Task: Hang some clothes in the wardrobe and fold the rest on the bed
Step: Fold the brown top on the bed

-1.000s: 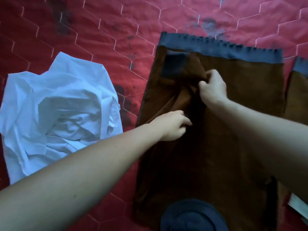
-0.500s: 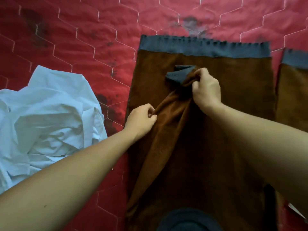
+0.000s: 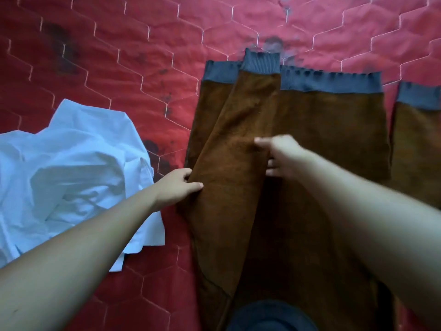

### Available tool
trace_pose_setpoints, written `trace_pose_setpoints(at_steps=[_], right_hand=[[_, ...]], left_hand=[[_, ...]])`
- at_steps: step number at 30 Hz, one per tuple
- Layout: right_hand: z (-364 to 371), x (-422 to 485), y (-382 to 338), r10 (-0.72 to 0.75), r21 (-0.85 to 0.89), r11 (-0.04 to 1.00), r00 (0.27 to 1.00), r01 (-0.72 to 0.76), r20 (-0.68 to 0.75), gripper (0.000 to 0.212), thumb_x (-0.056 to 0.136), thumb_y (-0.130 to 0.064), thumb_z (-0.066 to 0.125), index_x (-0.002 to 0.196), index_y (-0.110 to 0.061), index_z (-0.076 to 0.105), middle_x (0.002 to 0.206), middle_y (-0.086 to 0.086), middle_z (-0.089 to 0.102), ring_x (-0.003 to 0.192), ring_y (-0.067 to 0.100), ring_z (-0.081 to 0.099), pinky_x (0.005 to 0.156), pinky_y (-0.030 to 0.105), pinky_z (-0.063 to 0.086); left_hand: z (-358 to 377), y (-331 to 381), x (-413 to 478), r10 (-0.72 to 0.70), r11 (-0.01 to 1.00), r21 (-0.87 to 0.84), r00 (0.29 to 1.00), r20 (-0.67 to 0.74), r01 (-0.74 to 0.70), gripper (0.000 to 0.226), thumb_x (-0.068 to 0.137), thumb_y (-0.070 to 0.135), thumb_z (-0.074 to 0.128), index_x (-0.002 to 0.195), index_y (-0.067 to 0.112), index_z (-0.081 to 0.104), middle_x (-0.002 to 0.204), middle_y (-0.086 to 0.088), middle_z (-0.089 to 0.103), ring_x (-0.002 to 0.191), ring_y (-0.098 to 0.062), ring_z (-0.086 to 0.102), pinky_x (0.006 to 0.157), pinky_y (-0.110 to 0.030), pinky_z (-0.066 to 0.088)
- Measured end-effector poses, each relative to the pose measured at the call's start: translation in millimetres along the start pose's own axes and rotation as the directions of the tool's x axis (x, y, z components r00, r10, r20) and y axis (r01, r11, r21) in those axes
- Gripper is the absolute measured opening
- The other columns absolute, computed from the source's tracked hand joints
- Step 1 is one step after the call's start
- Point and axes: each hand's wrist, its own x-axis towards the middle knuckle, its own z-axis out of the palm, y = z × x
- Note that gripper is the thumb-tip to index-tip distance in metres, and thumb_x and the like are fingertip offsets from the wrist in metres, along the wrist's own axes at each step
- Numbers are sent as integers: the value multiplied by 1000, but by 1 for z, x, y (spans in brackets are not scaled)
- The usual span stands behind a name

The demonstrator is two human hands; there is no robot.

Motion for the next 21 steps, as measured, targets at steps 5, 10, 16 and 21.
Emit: trace_pose_setpoints(at_steps=[5, 10, 16, 21], right_hand=[[44, -64, 117, 188, -38, 982, 962, -184, 199, 48, 81, -28, 81, 123, -22, 59, 122, 5, 67, 108, 24, 63, 79, 39, 53], [95, -109, 204, 269, -22, 963, 940, -270, 211, 30, 88, -19, 74, 116, -19, 63, 107, 1, 74, 97, 19, 70, 74, 33, 54], [135, -131, 247, 268, -76, 963, 929, -257, 253, 15, 94, -32, 69, 101, -25, 57, 109, 0, 67, 98, 20, 68, 81, 39, 63], [119, -137, 244, 150, -297, 952, 963, -79, 224, 40, 91, -58, 60, 105, -20, 62, 100, 2, 72, 84, 22, 73, 77, 41, 63]], left_hand=[[-2, -17, -22, -74, 995, 65, 994, 79, 69, 17, 92, 17, 71, 108, 11, 69, 104, -7, 76, 99, -24, 73, 97, -46, 56], [9, -28, -36, -3, 991, 136, 997, -83, 14, 15, 88, 20, 74, 101, 16, 71, 101, 0, 75, 95, -16, 71, 95, -40, 55], [7, -50, -48, 6, 942, 324, 964, -266, 84, 32, 74, 15, 84, 95, 18, 60, 88, 2, 68, 88, -22, 68, 78, -36, 54], [33, -55, -64, 152, 865, 488, 864, -480, 118, 68, 76, 18, 71, 136, 26, 40, 121, -12, 50, 109, -36, 52, 91, -44, 46]])
